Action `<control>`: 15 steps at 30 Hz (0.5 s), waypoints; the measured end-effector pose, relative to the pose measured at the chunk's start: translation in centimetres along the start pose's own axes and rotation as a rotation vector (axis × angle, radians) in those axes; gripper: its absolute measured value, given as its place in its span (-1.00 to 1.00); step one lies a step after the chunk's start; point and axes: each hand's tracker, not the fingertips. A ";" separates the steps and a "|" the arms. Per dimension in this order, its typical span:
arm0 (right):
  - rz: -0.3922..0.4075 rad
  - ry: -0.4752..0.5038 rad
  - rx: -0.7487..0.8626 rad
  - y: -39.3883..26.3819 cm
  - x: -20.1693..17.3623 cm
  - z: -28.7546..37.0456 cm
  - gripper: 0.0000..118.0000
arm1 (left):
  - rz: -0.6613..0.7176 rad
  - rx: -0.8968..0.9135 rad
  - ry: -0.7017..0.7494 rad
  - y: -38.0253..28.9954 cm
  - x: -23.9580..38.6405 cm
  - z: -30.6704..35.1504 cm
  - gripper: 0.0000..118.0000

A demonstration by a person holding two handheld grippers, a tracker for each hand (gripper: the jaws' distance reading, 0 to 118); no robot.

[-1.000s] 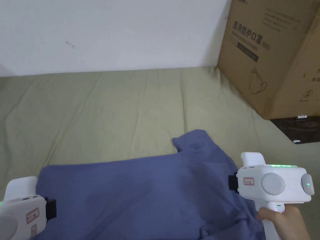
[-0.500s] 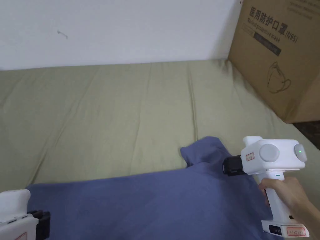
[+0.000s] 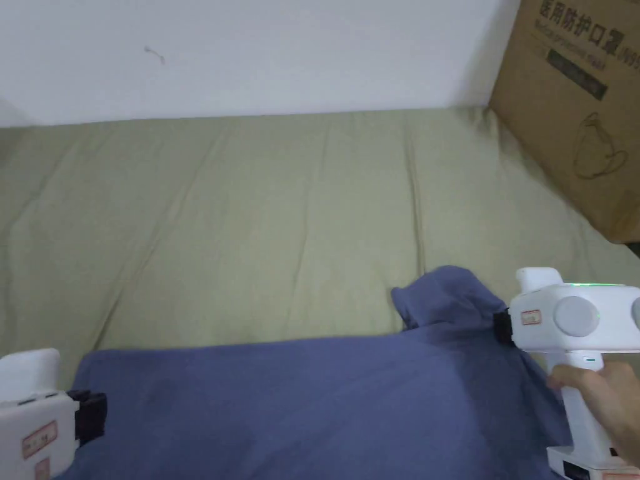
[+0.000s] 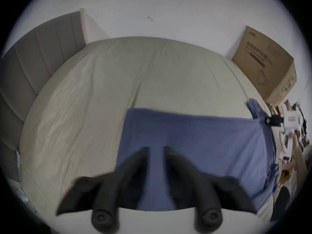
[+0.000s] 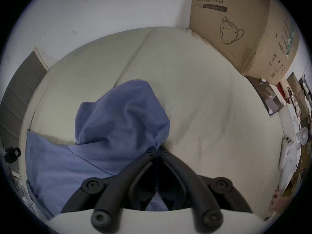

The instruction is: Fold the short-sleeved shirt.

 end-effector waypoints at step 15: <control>0.025 0.002 0.002 -0.1 -0.4 0.5 -1.00 | 0.038 -0.099 0.055 6.7 -2.1 -9.5 -0.03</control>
